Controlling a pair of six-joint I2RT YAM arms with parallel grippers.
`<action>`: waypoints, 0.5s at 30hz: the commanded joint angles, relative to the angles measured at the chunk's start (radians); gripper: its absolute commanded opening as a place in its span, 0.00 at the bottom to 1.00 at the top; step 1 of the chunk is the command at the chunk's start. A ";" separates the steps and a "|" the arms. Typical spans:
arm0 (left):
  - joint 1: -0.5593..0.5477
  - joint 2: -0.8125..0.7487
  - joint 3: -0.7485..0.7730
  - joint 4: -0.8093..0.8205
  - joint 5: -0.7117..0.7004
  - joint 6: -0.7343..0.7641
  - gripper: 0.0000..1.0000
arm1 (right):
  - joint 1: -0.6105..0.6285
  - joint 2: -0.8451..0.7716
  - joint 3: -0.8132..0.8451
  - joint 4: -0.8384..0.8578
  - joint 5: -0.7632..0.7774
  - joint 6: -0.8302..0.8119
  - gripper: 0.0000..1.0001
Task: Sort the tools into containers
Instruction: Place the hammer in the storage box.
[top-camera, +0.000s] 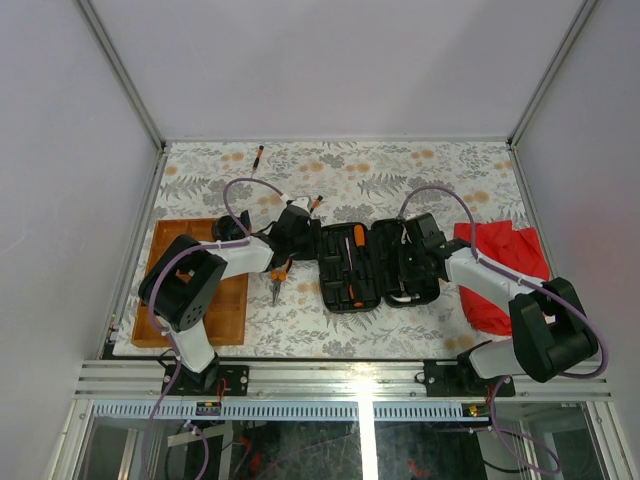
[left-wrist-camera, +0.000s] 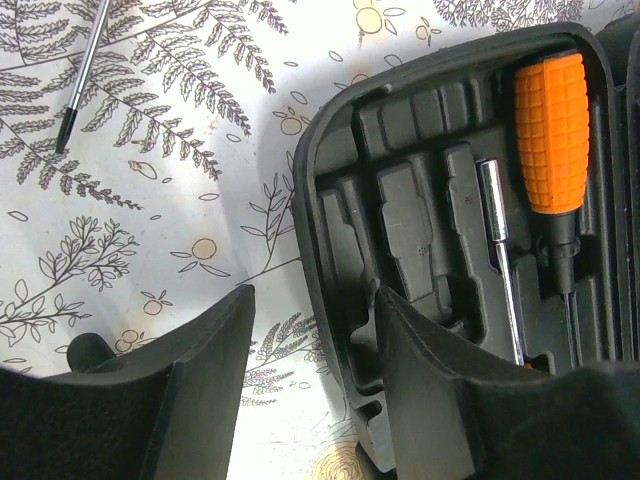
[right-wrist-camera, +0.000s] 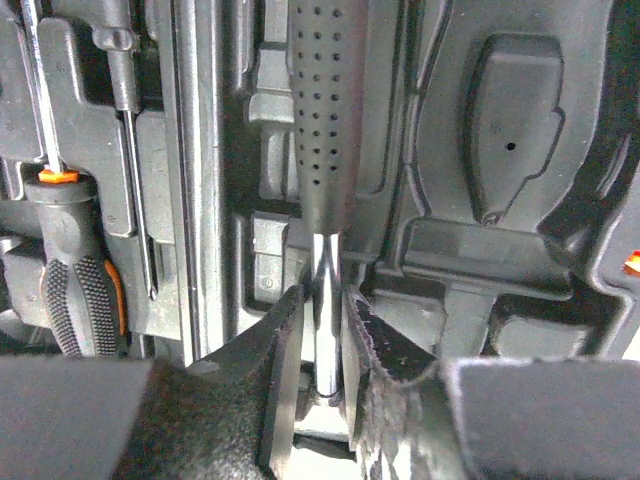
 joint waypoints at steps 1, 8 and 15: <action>0.006 0.021 0.022 -0.013 -0.021 0.015 0.50 | -0.003 0.004 0.014 -0.025 0.050 -0.010 0.30; 0.005 0.023 0.023 -0.012 -0.020 0.017 0.50 | -0.004 -0.038 0.047 -0.074 0.069 -0.030 0.37; 0.005 0.028 0.027 -0.014 -0.016 0.018 0.50 | -0.003 -0.081 0.085 -0.097 0.123 -0.038 0.35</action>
